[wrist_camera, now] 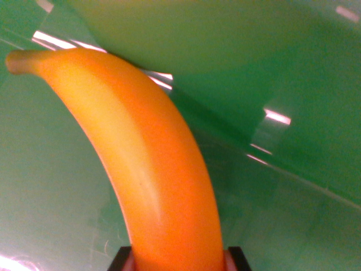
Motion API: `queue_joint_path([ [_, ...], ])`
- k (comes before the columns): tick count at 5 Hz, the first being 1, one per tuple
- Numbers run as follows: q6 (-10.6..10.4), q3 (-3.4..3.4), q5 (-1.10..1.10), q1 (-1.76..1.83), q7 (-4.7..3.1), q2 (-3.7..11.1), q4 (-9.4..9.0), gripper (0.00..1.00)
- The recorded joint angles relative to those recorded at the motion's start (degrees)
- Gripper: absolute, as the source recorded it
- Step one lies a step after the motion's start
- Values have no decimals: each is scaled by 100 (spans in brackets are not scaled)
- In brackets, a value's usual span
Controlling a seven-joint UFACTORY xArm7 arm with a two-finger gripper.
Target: Pick fruit
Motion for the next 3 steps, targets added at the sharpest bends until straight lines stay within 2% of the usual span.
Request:
queue_joint_path([
  [1, 0, 0, 0, 0, 0, 0, 0, 100],
  [2, 223, 0, -6, 3, -2, -111, 113, 100],
  [3, 223, 0, -6, 3, -2, -111, 113, 100],
])
